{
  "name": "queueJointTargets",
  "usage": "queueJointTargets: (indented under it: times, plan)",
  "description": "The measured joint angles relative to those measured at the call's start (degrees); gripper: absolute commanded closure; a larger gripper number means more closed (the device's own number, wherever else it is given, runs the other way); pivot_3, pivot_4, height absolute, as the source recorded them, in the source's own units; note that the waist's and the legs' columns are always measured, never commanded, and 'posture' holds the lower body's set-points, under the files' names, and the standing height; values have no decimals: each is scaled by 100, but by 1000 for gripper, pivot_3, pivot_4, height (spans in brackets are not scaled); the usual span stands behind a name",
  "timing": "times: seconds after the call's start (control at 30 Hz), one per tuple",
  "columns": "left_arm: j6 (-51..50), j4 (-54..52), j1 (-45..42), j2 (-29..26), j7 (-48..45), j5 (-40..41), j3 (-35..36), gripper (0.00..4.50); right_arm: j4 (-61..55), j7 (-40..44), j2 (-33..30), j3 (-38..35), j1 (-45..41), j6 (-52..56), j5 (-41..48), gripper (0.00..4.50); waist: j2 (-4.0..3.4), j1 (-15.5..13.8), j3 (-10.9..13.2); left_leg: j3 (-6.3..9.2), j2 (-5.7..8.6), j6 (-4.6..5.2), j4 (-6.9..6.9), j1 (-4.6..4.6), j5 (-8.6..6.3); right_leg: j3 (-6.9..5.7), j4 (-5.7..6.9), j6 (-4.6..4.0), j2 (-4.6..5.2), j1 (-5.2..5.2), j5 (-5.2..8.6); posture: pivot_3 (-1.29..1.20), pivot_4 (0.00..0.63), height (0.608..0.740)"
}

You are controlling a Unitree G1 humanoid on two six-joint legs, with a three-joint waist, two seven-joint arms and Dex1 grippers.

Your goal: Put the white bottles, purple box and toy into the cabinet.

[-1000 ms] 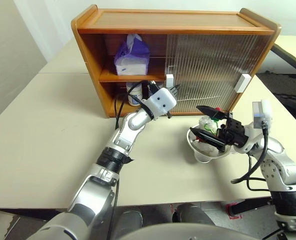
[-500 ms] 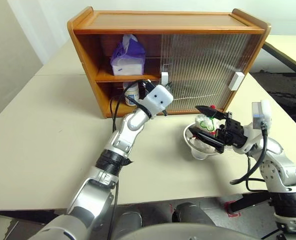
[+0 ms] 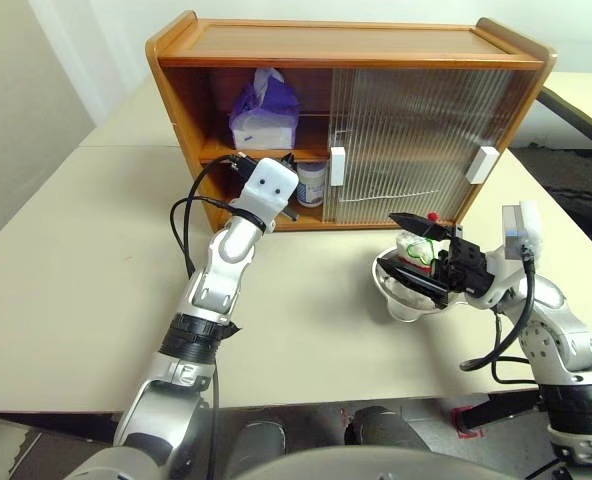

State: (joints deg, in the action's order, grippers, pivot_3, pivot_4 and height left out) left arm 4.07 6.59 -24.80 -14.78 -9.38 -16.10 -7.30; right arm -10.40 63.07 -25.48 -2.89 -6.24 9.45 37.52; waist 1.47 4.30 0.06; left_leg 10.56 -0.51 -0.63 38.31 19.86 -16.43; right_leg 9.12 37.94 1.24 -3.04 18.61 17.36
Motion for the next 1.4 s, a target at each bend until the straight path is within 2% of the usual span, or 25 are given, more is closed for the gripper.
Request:
queueJointTargets:
  times: [0.23,0.4,0.53,0.7,0.87,1.17,1.4]
  plan:
    - [559,-221,187,-17,-83,164,-30,4477,3,11,-4,0,1,0,-5,0,0,-25,0,0,0,-36,-7,1,7,0,-1,1,0,1,28,-143,0,740]
    - [1488,-436,193,-207,-659,441,-339,4477,12,27,-6,-1,5,0,-9,0,0,-43,-1,0,0,-41,-6,1,1,1,-3,2,0,-2,37,-143,0,740]
    - [1634,-327,162,-184,-981,467,-618,4477,55,57,-31,-4,4,0,-12,0,-1,-38,-1,0,0,-13,-6,0,-15,1,-2,4,0,-2,35,-144,0,740]
    - [1772,-40,-276,-34,-1150,362,-908,4477,120,94,-57,-13,-20,-4,-24,0,-1,-39,-1,0,0,10,7,0,-28,1,-3,12,0,-10,28,-153,0,740]
    - [1424,271,-436,222,-1186,133,-1131,4477,134,101,-54,-13,-17,-11,-27,0,-1,4,-1,-1,0,13,10,-1,-30,1,-4,14,0,-13,27,-164,0,740]
    - [797,245,-574,576,-949,54,-1076,4477,82,93,-4,-4,69,-21,-27,0,-1,32,-1,-1,0,15,10,1,-31,1,-8,25,0,-15,28,-157,0,740]
    - [199,5,-291,1071,-760,520,-778,4477,71,109,-4,-3,71,-21,-27,0,-1,29,-1,-2,0,13,11,1,-30,1,-9,25,0,-16,29,-148,0,740]
